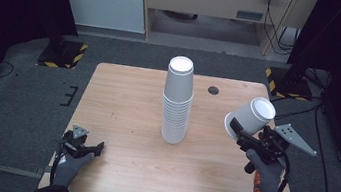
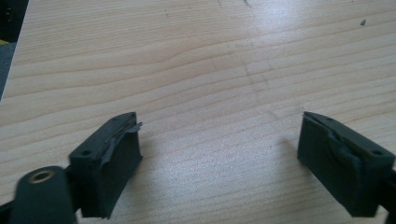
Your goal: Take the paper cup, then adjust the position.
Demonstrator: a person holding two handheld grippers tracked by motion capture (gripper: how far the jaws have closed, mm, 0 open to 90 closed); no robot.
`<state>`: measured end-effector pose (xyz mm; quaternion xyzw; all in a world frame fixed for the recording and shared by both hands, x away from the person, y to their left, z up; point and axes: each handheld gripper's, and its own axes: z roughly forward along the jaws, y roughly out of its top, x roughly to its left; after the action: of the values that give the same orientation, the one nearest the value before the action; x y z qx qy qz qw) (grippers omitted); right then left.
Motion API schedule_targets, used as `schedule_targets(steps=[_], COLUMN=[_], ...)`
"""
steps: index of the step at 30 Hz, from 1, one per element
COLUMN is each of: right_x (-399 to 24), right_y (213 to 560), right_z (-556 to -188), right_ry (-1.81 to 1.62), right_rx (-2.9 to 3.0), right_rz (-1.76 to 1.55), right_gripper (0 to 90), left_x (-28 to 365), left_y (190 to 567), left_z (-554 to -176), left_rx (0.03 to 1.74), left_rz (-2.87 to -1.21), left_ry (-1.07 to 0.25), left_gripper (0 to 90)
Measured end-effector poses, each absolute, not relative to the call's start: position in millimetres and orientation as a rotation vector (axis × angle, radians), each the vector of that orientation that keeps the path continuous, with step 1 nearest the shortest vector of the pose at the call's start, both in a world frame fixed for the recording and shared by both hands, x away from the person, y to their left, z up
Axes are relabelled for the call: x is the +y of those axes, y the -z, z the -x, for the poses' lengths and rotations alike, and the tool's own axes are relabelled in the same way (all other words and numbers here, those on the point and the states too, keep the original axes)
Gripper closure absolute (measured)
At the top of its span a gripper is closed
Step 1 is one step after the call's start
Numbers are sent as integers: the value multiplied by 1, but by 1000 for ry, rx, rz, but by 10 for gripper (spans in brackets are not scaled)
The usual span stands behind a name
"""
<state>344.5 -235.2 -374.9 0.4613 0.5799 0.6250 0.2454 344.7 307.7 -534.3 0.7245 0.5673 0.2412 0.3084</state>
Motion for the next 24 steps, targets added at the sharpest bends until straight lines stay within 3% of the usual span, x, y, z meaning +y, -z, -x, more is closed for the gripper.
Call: schedule_targets(steps=[6, 24], right_x=[-241, -245], right_y=[392, 424], right_z=[-340, -333], right_ry=[-1707, -1732], right_rx=[1587, 1588], right_rz=[-1299, -1415], right_gripper=[131, 131], left_x=[304, 283], left_y=[531, 509], left_z=[-343, -336], left_rx=[1433, 1217], left_rz=[-1938, -1829], left_ry=[-635, -644], left_gripper=[287, 319])
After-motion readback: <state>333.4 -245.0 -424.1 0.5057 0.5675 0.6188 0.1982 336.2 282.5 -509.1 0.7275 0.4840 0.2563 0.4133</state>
